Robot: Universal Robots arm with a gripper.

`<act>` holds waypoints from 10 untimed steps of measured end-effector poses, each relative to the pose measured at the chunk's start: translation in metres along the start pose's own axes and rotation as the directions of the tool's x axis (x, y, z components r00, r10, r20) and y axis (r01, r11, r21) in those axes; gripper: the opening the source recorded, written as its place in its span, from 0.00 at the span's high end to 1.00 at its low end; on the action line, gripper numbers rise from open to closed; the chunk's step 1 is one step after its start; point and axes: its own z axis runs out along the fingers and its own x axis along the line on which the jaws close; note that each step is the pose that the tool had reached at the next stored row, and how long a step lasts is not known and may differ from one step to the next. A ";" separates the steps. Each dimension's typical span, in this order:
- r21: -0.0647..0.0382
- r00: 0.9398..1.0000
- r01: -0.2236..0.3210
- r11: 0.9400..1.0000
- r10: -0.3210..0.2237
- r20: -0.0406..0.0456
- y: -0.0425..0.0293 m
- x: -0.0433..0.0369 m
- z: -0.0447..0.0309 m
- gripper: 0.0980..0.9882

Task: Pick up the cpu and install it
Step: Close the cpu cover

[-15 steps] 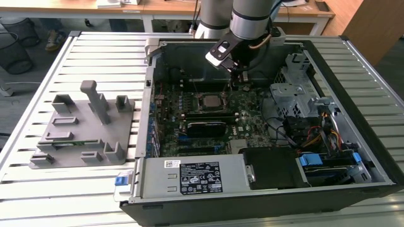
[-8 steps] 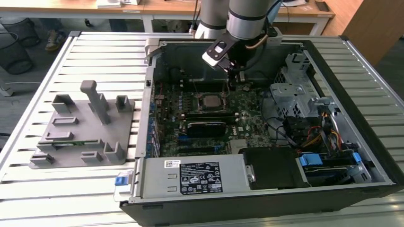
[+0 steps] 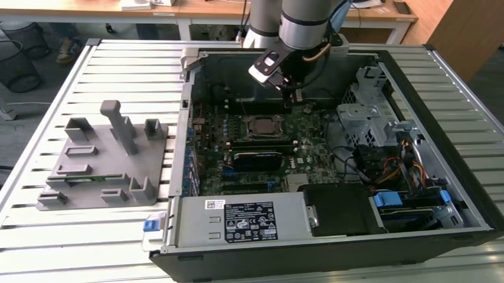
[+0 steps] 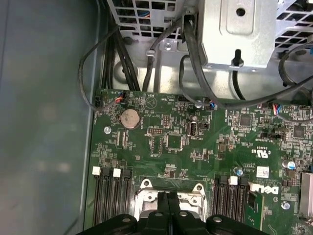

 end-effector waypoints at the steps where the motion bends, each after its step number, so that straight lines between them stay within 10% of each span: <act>1: 0.000 1.000 0.000 1.000 0.000 0.000 -0.0009 0.0001 0.0001 0.99; 10: 0.000 1.000 0.000 1.000 0.000 0.000 -0.0256 0.0015 0.0020 0.99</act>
